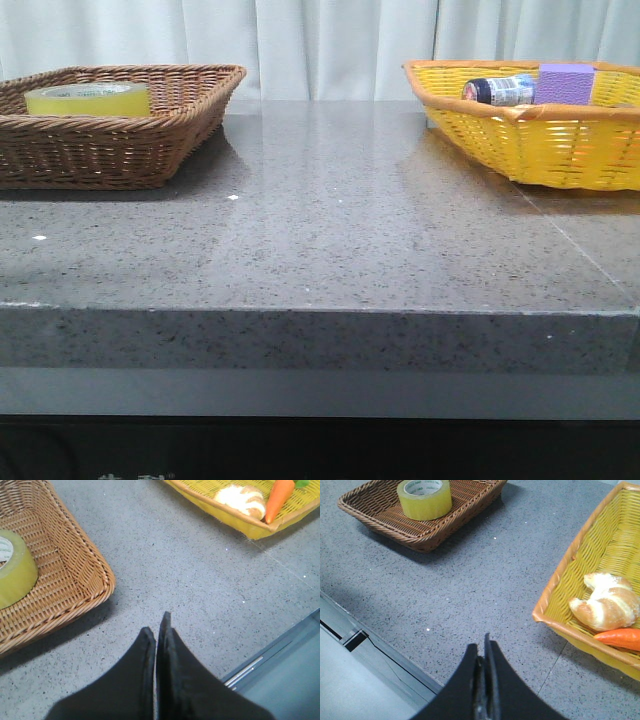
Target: Transfer tape with both arms
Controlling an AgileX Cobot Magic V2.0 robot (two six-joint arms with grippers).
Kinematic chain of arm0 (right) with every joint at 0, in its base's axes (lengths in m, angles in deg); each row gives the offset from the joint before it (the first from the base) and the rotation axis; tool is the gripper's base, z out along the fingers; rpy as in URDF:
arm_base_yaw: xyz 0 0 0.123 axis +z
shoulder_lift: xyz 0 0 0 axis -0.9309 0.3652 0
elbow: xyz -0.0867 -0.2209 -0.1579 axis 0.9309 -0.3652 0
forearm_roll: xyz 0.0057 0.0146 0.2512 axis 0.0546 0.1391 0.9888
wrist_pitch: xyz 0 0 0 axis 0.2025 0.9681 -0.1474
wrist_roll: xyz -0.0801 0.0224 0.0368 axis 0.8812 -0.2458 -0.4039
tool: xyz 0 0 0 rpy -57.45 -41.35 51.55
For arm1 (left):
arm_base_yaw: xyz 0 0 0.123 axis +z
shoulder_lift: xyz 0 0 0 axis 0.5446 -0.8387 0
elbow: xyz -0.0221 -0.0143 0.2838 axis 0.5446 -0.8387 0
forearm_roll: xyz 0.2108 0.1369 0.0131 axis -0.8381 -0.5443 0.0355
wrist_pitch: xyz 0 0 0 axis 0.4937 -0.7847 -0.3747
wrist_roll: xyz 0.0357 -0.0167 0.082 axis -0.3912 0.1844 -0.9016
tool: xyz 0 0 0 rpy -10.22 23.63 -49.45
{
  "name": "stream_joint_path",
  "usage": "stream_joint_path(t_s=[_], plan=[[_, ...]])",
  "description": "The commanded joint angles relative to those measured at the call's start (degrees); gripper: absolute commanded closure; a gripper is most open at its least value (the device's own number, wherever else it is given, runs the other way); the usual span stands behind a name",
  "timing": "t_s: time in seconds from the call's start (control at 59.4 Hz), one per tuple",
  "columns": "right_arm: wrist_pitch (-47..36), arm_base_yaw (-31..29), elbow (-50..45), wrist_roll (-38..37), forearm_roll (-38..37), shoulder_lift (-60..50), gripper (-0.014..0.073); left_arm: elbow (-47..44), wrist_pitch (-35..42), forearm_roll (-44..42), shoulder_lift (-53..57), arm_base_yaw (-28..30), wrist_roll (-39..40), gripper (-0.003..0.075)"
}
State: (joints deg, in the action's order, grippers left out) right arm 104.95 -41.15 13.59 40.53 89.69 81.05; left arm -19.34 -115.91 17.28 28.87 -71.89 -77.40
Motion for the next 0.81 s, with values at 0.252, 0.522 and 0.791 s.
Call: stream_joint_path(t_s=[0.252,0.522,0.791], plan=[[-3.7,-0.1,1.4,0.1,0.4,-0.1,0.0662,1.6,3.0,0.4,0.6,-0.5,0.7,0.074],[-3.8,-0.1,1.4,0.1,0.4,-0.1,0.0662,-0.8,5.2,0.9,1.8,1.0,0.7,0.074],[-3.7,-0.1,1.4,0.1,0.4,-0.1,0.0662,-12.5,6.9,10.4,13.1,20.9,0.7,0.074]])
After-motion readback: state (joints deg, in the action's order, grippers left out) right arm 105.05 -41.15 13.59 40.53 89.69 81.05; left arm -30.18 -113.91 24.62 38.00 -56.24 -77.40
